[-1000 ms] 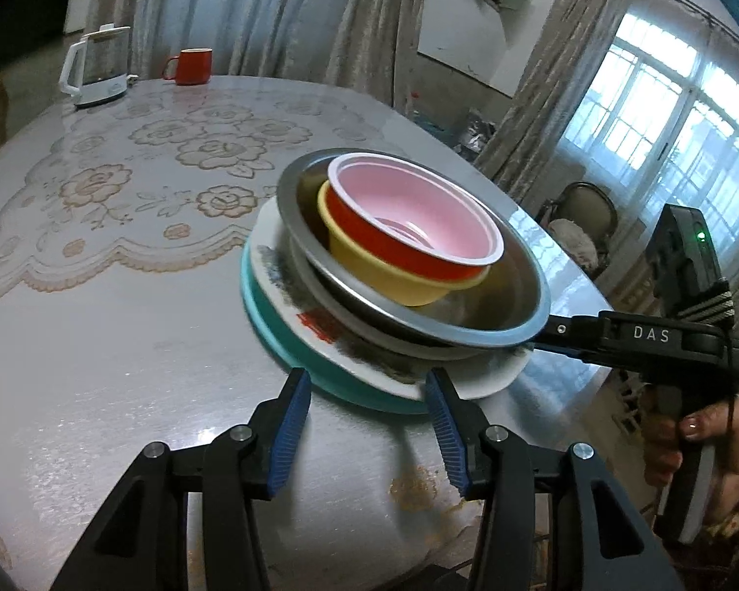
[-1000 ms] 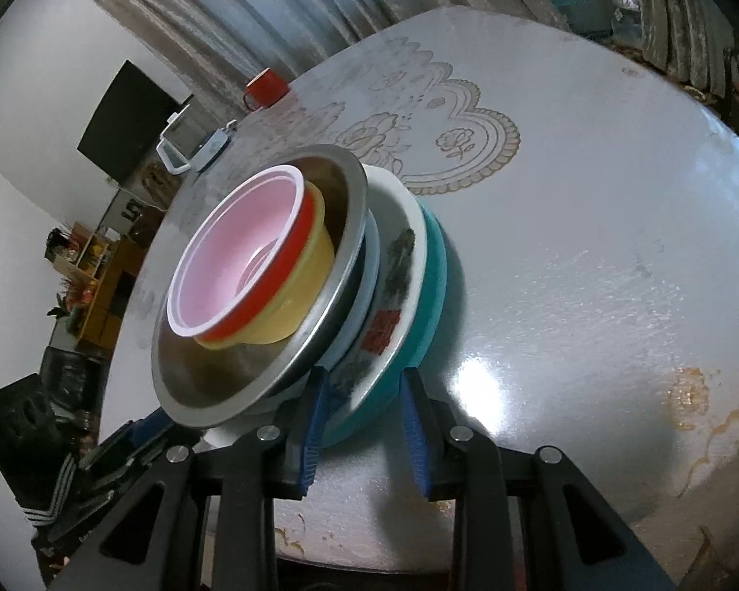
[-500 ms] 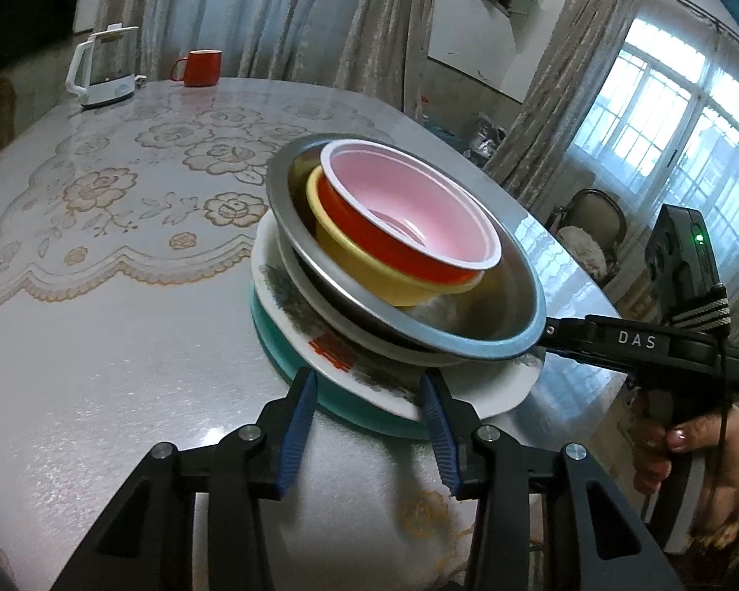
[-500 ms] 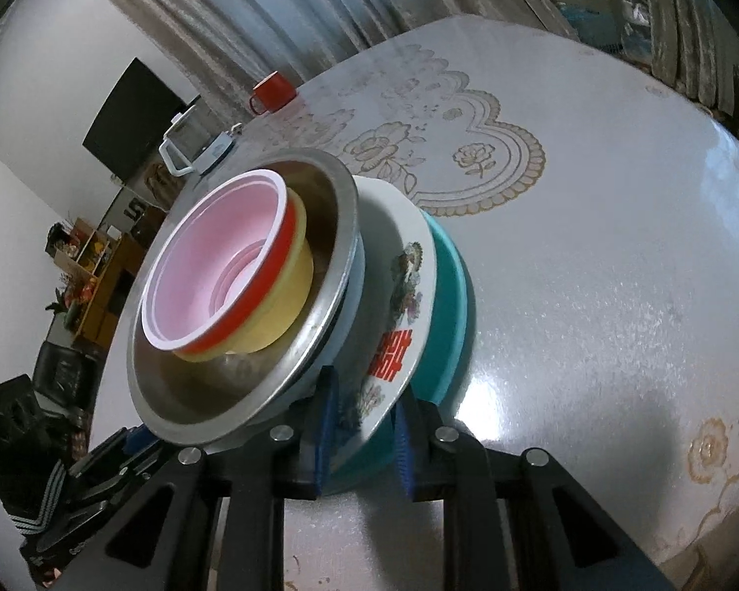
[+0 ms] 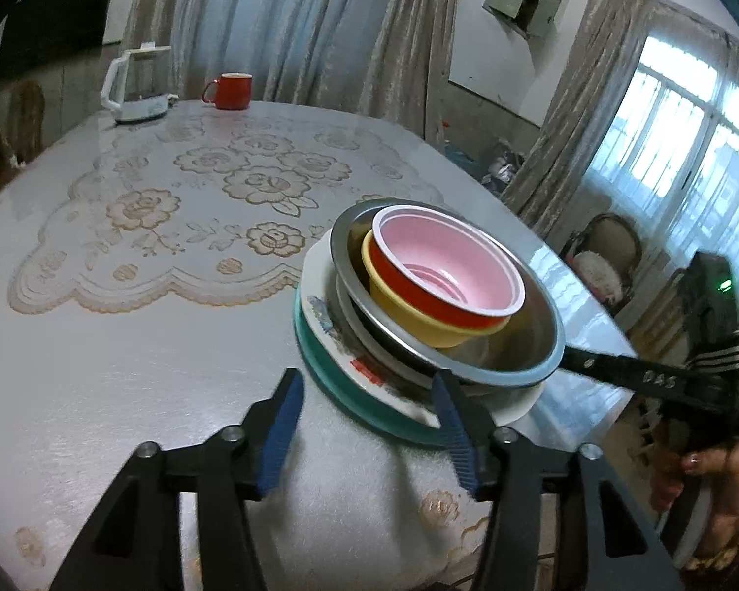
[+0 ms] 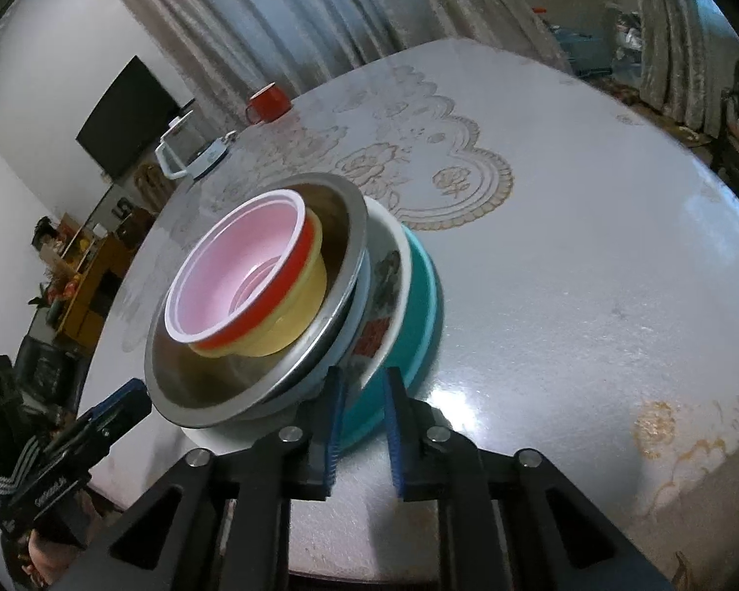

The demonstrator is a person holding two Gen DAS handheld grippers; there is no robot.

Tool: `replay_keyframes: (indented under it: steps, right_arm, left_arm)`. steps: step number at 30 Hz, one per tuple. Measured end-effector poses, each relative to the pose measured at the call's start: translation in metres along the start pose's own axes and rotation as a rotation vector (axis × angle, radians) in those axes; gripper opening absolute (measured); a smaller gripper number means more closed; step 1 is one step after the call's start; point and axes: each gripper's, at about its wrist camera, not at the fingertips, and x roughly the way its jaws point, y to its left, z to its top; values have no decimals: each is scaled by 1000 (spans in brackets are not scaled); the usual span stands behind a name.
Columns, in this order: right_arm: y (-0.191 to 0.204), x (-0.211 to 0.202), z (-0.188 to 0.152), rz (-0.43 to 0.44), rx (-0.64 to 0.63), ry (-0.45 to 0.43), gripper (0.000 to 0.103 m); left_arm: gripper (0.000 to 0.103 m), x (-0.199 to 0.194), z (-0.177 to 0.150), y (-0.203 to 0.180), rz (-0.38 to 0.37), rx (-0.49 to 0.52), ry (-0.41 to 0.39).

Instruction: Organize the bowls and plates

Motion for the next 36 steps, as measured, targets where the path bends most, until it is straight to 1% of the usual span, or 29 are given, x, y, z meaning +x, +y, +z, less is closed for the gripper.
replay_keyframes:
  steps: [2,3,4,5,6,8,11,14,16,19,22,24,28,30,32,36]
  right_arm:
    - [5,-7,-2,-42,-31,-34,25]
    - [11,-13,-4,-86,-67,-60,27]
    - [16,-17,-7,-117,-94,-79,30]
    - [21,-21,-10,-144,-120,-97,31]
    - [27,-25,-14,-165,-145,-118,32]
    - [40,-33,-24,-195,-197,-166,38]
    - [58,-36,-42,-220,-249,-210,41]
    - [71,-33,-57,-212,-278,-213,43]
    - [79,-30,-65,-205,-286,-211,44]
    - [91,-28,-76,-248,-333,-219,45]
    - [92,-30,-79,-280,-313,-237,48]
    - [89,-32,-81,-290,-292,-238,49]
    - [81,-33,-83,-283,-232,-227,49]
    - [83,-34,-85,-284,-233,-225,49]
    - [86,-33,-87,-283,-242,-224,49]
    - [87,-32,-89,-282,-243,-219,49]
  left_arm:
    - [67,-5,-3,-6,28,25,-2]
    - [69,-7,-4,-8,37,32,-2]
    - [74,-9,-6,-10,48,39,-1]
    - [79,-11,-8,-12,56,46,1]
    - [81,-13,-10,-14,58,51,4]
    - [88,-16,-14,-16,54,54,12]
    - [96,-21,-21,-18,76,53,20]
    - [98,-26,-26,-18,114,61,25]
    - [101,-31,-29,-19,154,71,23]
    - [103,-37,-33,-21,202,82,11]
    - [103,-41,-36,-20,271,96,-1]
    - [103,-42,-37,-18,299,95,-7]
    - [103,-46,-37,-13,312,77,-14]
    - [103,-47,-37,-13,313,68,-20]
    - [103,-50,-37,-13,333,62,-34]
    - [103,-53,-38,-19,377,95,-54]
